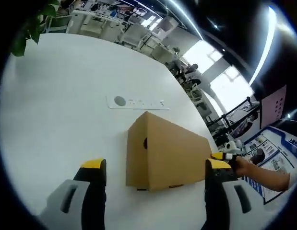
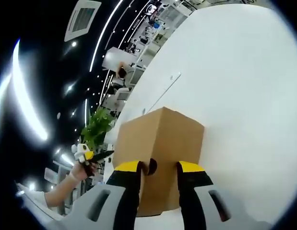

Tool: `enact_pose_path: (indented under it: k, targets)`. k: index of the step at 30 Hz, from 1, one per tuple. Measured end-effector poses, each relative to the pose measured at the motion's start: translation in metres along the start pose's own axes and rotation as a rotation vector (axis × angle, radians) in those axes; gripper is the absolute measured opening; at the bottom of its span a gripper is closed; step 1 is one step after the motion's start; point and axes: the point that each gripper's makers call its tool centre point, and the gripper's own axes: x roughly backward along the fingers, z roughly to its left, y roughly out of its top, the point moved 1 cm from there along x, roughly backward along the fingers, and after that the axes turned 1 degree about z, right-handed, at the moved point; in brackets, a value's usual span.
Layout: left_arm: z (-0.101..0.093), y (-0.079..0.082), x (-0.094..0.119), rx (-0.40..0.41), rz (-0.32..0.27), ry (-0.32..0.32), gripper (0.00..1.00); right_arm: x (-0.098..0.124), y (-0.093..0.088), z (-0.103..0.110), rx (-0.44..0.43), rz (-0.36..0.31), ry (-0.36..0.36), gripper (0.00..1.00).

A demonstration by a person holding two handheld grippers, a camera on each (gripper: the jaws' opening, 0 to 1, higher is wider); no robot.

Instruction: Operate the shoe box by opening the lid, removing the specified soft item, and placing it in the target area until the item is outside and the box remains undamaged.

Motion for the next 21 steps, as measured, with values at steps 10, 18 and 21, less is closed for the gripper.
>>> enact_pose_path:
  k: [10, 18, 21]
  targets:
    - [0.014, -0.003, -0.025, 0.057, 0.026, 0.000, 0.85, -0.001, 0.002, -0.002, 0.003, 0.031, 0.027, 0.29]
    - [0.020, 0.002, -0.048, 0.039, 0.032, 0.001, 0.85, 0.000, 0.002, -0.003, 0.003, 0.033, 0.040, 0.29]
    - [0.021, 0.000, -0.054, 0.043, 0.046, -0.011, 0.85, 0.000, 0.003, -0.003, 0.003, 0.030, 0.038, 0.29]
